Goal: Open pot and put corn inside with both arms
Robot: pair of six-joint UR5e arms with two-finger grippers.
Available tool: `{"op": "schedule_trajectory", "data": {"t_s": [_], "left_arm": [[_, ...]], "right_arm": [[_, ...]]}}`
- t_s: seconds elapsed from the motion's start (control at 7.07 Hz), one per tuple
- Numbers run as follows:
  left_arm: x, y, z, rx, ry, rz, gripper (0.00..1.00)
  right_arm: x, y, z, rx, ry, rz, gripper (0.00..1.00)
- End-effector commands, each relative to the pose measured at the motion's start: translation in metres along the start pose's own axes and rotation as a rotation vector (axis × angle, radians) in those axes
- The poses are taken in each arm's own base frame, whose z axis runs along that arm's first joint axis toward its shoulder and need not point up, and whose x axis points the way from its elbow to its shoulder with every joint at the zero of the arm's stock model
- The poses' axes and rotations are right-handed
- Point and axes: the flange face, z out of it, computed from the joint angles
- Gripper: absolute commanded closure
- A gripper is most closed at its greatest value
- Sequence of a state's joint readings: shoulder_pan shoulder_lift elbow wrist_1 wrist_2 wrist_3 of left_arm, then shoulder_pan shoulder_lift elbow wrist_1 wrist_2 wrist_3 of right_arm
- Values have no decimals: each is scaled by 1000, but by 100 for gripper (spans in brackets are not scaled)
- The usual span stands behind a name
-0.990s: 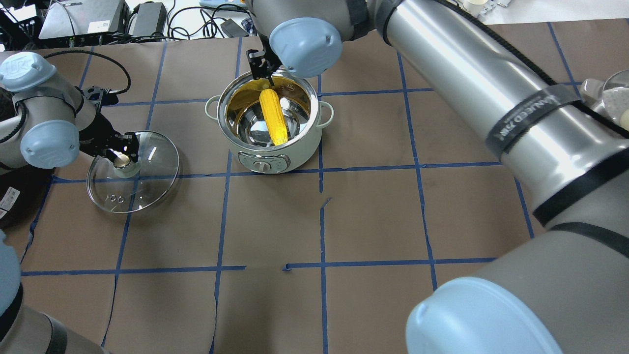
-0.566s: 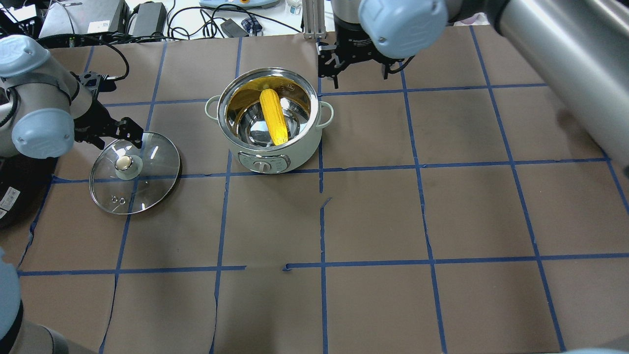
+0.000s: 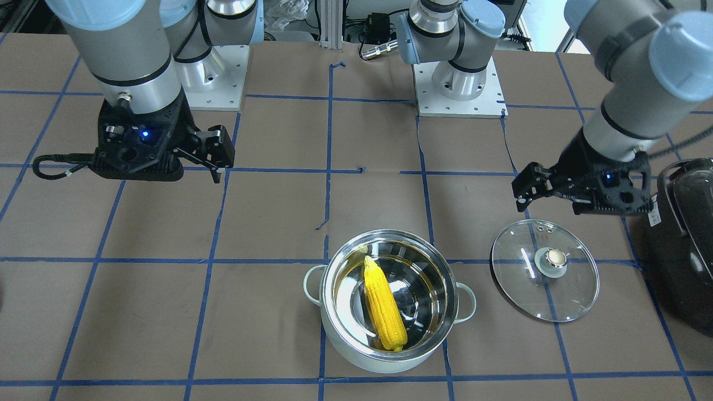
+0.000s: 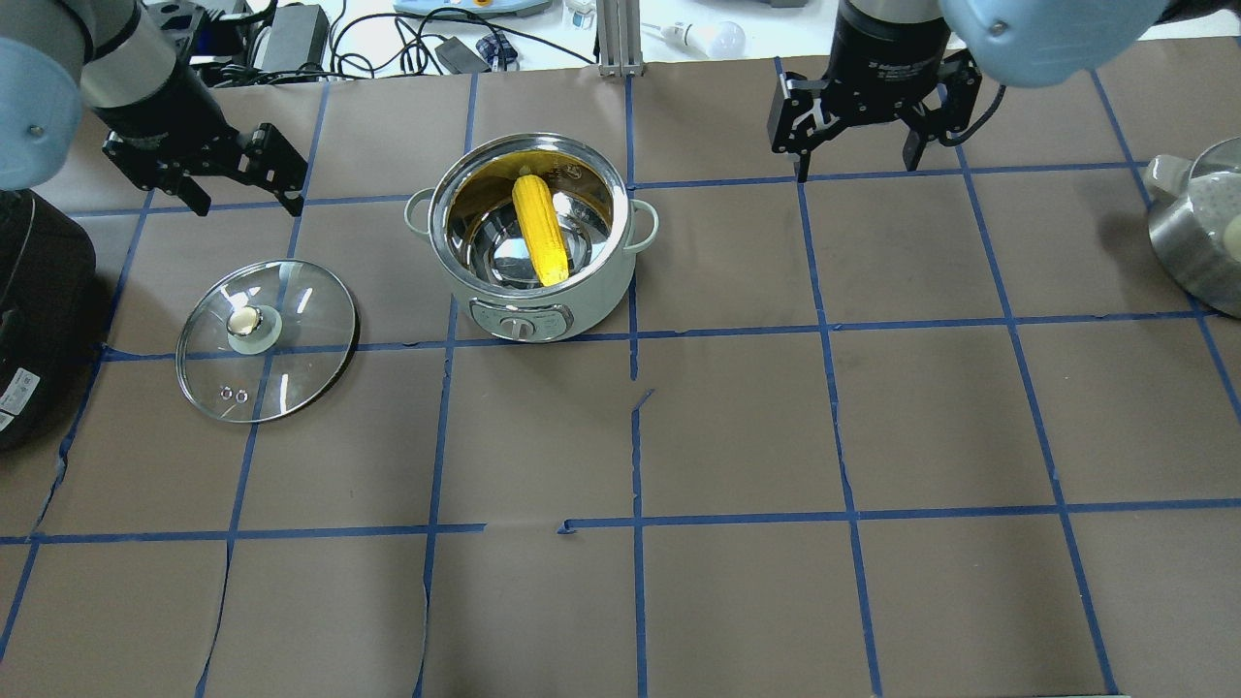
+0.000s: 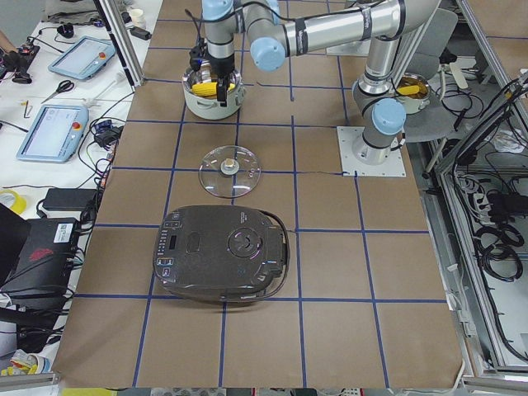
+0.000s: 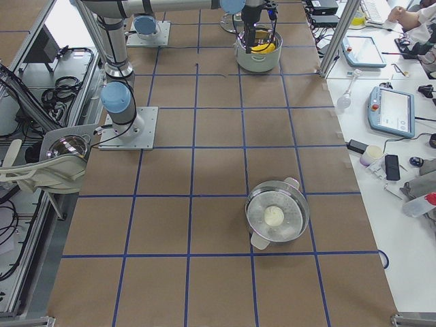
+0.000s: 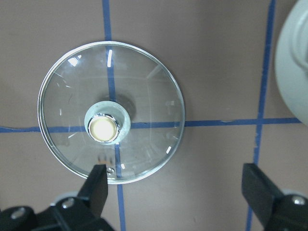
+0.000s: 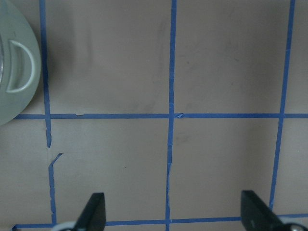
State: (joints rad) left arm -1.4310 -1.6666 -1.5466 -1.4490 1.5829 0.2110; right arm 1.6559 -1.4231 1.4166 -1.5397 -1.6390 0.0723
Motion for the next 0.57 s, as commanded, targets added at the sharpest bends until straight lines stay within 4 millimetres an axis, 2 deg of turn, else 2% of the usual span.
{"op": "schedule_trajectory", "data": {"t_s": [0.0, 0.14, 0.28, 0.42], "left_arm": [[81, 39, -50, 57, -6, 18, 0], [92, 44, -56, 72, -2, 9, 0], [96, 48, -57, 69, 1, 16, 0], [98, 55, -66, 83, 8, 18, 0]], "right_arm": [[15, 46, 24, -49, -4, -7, 0], [16, 63, 26, -48, -1, -10, 0], [17, 65, 24, -43, -1, -4, 0], [19, 67, 17, -30, -3, 6, 0]]}}
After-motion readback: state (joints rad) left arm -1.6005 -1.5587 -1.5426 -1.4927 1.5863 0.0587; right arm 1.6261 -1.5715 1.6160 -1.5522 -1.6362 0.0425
